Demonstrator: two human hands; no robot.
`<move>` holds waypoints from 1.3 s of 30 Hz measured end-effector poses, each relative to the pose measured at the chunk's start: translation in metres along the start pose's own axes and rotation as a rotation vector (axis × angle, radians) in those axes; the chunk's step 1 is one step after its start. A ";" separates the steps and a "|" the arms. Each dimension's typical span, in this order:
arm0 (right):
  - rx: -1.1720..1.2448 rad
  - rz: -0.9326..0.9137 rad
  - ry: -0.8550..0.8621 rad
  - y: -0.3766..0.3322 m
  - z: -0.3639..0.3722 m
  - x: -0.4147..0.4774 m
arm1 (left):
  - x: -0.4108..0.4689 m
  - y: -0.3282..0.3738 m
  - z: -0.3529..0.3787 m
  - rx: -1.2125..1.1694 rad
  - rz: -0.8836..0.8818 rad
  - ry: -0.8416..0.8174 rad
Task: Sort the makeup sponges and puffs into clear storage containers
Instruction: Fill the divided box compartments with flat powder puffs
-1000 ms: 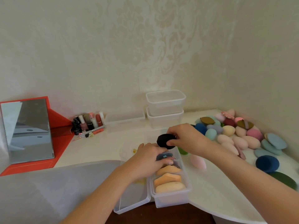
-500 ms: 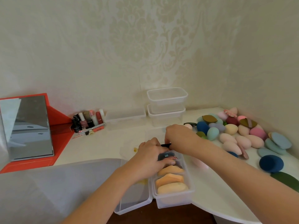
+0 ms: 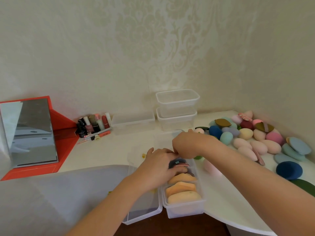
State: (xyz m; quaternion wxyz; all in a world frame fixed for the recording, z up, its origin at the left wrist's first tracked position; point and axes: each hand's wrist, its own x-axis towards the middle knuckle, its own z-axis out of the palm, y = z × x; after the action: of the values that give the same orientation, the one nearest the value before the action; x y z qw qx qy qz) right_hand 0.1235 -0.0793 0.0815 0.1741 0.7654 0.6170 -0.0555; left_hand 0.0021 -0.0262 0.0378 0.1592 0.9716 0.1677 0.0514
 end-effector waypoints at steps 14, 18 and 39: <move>0.761 0.212 0.603 0.129 0.003 -0.020 | 0.002 0.001 -0.006 -0.012 -0.044 -0.099; 0.703 0.369 0.509 0.143 0.024 0.009 | 0.009 -0.003 -0.005 0.104 -0.018 -0.160; 0.419 0.485 0.744 0.144 0.022 0.018 | 0.013 -0.012 0.000 -0.094 -0.002 -0.054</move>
State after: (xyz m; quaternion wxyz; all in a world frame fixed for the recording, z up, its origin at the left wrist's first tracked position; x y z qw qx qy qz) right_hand 0.2694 -0.0960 0.0844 -0.2081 0.8736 0.4168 0.1408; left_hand 0.0106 -0.0112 0.0344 0.2090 0.9639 0.1618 0.0328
